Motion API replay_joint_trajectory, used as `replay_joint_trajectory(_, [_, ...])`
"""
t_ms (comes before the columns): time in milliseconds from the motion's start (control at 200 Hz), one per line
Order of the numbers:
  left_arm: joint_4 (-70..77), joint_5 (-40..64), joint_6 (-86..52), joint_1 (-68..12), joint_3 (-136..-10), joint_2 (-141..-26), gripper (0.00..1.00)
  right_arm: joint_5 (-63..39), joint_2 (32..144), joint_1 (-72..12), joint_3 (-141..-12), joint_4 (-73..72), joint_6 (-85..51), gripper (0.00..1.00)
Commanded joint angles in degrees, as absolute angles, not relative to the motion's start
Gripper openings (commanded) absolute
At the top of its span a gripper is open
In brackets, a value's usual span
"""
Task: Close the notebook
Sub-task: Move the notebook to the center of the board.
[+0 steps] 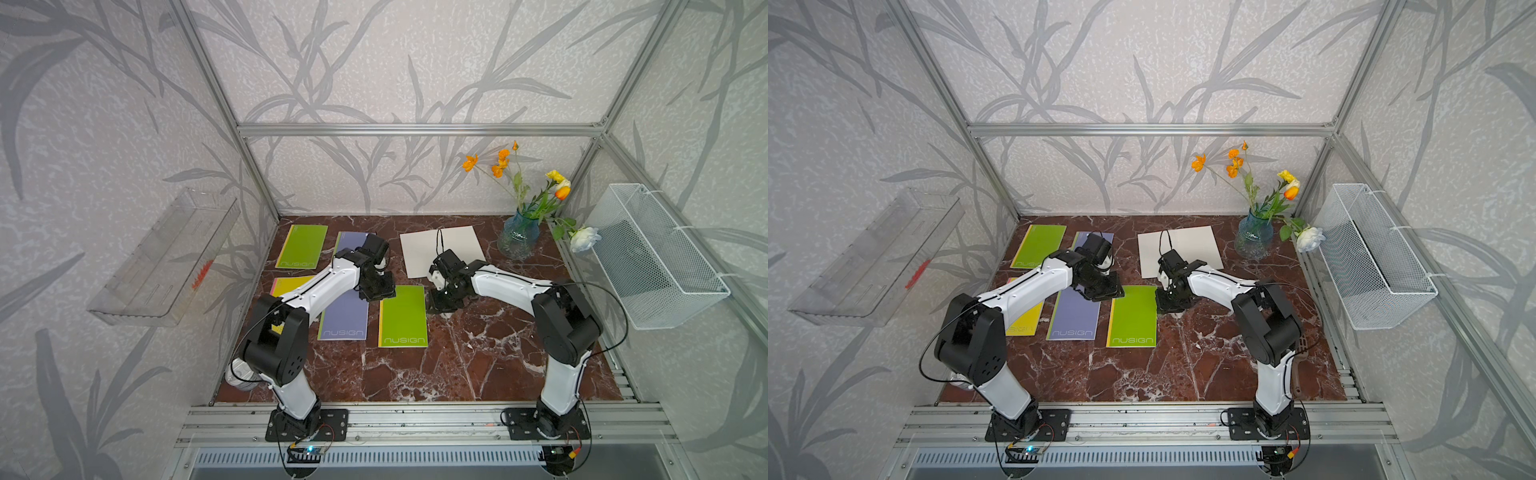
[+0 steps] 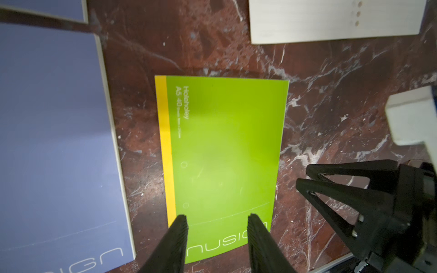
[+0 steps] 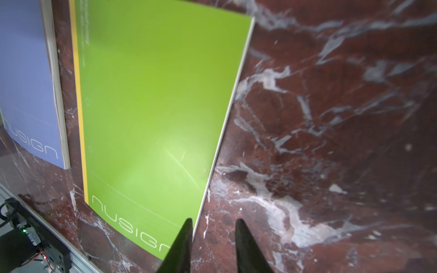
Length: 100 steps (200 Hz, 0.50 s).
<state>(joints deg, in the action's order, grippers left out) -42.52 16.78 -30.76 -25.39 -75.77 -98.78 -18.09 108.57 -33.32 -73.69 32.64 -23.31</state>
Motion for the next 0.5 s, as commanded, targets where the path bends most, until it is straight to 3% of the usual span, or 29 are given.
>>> replay_joint_trajectory(0, [-44.1,17.8,-32.1,-25.4,-79.7,-102.2,0.44,-19.3,107.2,-31.5,-76.0,34.2,-21.4,0.32])
replay_joint_trajectory(495, [-38.6,25.0,-36.7,-24.6,-96.7,-120.5,0.44,-17.6,107.0,-25.9,-80.9,37.7,-20.2,0.32])
